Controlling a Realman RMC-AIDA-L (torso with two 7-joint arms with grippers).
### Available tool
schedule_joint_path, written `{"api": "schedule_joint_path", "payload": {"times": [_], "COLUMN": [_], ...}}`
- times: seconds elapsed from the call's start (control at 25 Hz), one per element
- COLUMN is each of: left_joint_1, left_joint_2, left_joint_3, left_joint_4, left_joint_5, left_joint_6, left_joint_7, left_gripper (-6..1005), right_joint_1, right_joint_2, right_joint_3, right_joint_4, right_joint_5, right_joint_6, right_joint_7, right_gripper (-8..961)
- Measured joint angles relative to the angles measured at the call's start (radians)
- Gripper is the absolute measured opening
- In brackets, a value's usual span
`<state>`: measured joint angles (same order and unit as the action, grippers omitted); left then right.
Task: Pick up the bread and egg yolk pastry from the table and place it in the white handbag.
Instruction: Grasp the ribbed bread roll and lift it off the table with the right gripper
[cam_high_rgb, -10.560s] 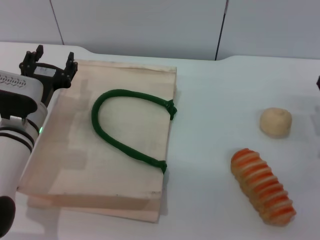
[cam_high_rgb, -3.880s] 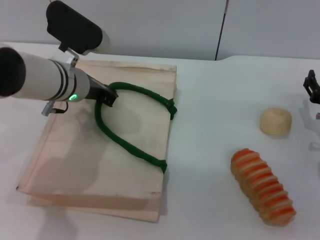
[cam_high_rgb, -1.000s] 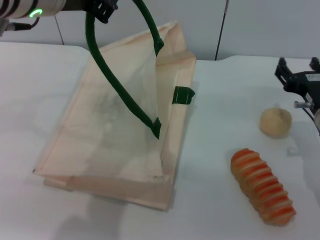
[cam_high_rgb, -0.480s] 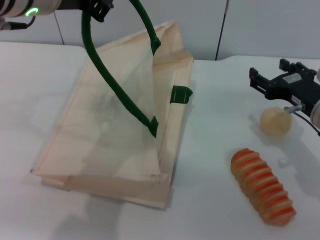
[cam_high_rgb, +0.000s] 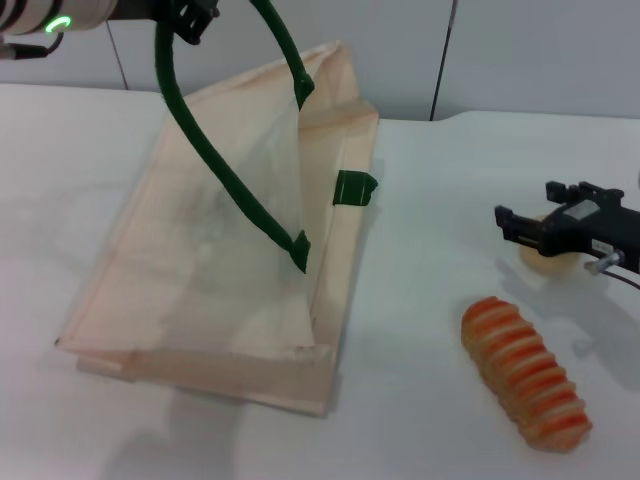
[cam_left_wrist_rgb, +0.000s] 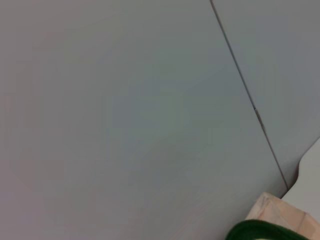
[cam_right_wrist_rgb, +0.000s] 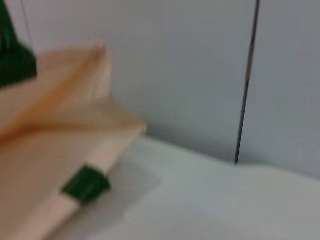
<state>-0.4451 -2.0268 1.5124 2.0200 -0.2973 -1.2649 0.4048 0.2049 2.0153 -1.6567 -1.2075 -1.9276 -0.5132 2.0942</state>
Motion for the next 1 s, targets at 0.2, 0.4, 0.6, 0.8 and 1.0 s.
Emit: {"api": "schedule_joint_path", "payload": {"times": [0.2,0.4,0.6,0.8,1.0], "left_joint_1": [0.0,0.0,0.0,0.0,0.002], "left_joint_2": [-0.001,-0.002,-0.001,-0.001,-0.001], "left_joint_3": [0.002,0.001,0.0,0.0,-0.003], "left_joint_4": [-0.001,-0.004,-0.011,-0.012,-0.016], "left_joint_5": [0.005,0.005,0.005,0.005,0.005], "left_joint_6": [0.003,0.002,0.003,0.006,0.006], "left_joint_7": [-0.001,0.0,0.0,0.0,0.0], "left_gripper": [139,138,137,138,138], "right_joint_1": [0.011,0.011,0.015,0.026,0.027], "right_joint_2": [0.015,0.014,0.014,0.015,0.016], "right_joint_3": [0.047,0.079,0.095,0.088,0.087], "right_joint_4": [-0.074,-0.159,-0.248,-0.319,-0.372], "right_joint_5": [-0.301,-0.356,-0.47,-0.582,-0.583], "right_joint_6": [-0.136,-0.285,-0.388,-0.523,-0.626], "right_joint_7": [0.207,0.244,0.335,0.41,0.413], "right_gripper": [785,786,786,785,786]}}
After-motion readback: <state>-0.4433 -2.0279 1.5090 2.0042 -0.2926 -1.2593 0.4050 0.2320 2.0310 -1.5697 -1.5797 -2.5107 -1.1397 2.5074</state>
